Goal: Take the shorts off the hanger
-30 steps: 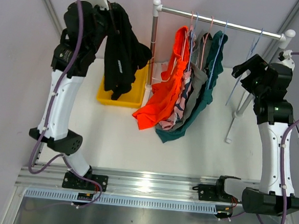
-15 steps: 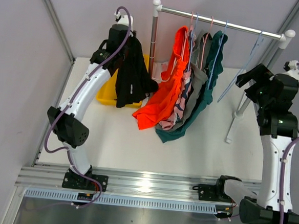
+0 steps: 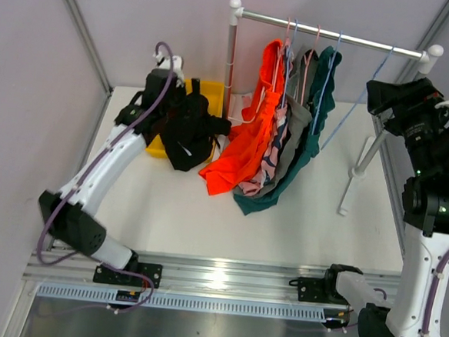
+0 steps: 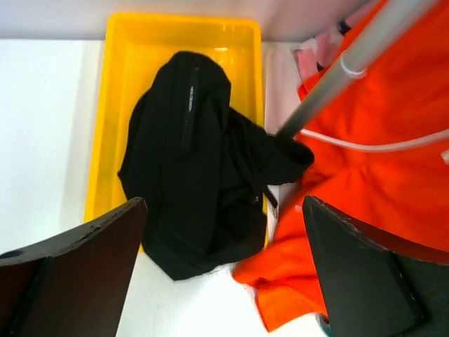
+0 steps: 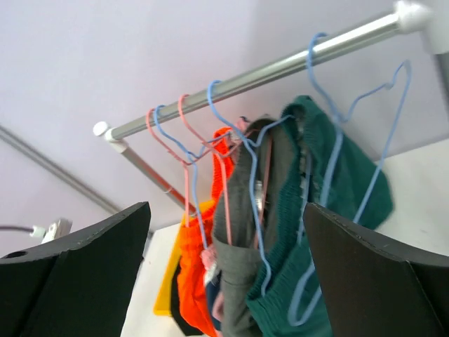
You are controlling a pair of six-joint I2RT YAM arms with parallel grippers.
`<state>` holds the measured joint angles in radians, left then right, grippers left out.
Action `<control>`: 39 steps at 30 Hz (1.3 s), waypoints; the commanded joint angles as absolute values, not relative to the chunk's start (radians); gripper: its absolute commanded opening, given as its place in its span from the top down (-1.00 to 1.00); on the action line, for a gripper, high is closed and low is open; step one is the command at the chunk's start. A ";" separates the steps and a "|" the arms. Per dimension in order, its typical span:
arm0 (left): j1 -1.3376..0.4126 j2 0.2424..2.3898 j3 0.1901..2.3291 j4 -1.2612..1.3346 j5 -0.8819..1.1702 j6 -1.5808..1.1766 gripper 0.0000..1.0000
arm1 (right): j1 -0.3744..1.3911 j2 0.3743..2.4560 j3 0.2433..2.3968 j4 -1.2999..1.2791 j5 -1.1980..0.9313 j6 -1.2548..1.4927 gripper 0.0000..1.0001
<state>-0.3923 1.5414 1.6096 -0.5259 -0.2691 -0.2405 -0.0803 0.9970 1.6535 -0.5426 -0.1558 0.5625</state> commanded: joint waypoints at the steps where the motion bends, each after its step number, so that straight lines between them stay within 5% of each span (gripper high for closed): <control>1: -0.399 1.340 1.482 -0.483 -0.187 -0.282 -0.98 | -0.068 1.104 1.658 -0.437 -0.253 0.617 -0.94; 17: -0.408 1.014 1.247 -0.597 -0.163 -0.193 -0.98 | 0.097 1.371 1.701 -0.385 -0.155 0.580 -0.68; 22: -0.408 0.985 1.195 -0.574 -0.164 -0.189 -0.98 | 0.127 1.390 1.655 -0.364 -0.124 0.581 -0.26; 28: -0.408 0.974 1.170 -0.566 -0.167 -0.186 -0.98 | 0.159 1.424 1.635 -0.359 -0.106 0.581 -0.16; 31: -0.408 0.965 1.160 -0.561 -0.166 -0.184 -0.98 | 0.166 1.436 1.637 -0.354 -0.098 0.575 0.14; 35: -0.408 0.960 1.146 -0.551 -0.166 -0.181 -0.98 | 0.169 1.443 1.651 -0.364 -0.094 0.574 1.00; 39: -0.408 0.963 1.152 -0.546 -0.111 -0.179 -0.98 | 0.170 1.433 1.666 -0.377 -0.078 0.568 1.00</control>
<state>-0.4034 0.9810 1.1503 -0.5854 -0.1673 -0.2001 0.1688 1.4475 1.6333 -0.3832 -0.1070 0.5724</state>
